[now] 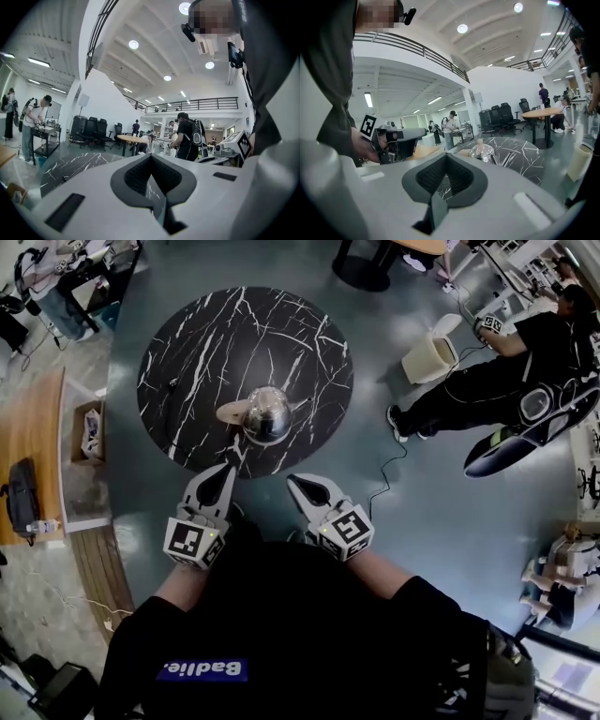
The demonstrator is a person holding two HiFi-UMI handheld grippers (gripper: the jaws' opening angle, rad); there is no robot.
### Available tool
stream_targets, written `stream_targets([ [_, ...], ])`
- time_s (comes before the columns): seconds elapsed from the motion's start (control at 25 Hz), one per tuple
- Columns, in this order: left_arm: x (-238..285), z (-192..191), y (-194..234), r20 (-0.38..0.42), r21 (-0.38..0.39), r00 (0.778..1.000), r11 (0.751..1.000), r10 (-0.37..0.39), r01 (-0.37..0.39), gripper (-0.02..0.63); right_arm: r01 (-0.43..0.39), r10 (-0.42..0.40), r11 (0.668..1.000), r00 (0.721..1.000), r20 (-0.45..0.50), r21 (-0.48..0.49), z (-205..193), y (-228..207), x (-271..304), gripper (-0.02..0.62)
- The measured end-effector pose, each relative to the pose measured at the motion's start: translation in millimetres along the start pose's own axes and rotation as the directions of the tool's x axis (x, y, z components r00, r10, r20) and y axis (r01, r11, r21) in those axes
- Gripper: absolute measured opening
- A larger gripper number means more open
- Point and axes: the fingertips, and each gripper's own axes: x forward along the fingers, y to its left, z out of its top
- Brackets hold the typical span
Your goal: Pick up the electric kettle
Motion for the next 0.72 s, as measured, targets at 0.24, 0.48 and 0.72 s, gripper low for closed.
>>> stream_targets([
  [0.24,18.9,5.8,48.0,0.000,0.000,0.998,0.998,-0.064,0.064,0.005,0.080,-0.080,0.997,0.997,0.012,0.014,18.7,-14.8,43.4,0.002],
  [0.48,31.6,2.3,73.4,-0.020,-0.005,0.994,0.994,-0.108,0.108,0.005,0.151,-0.151,0.988,0.988,0.017,0.022,32.0,-28.6,64.9,0.002],
  [0.72,48.0,-3.5,85.2,-0.038,-0.013,0.997,0.998,-0.069,0.068,0.005,0.154,-0.155,0.987,0.988,0.009,0.036,31.0,-50.9,65.6,0.002],
])
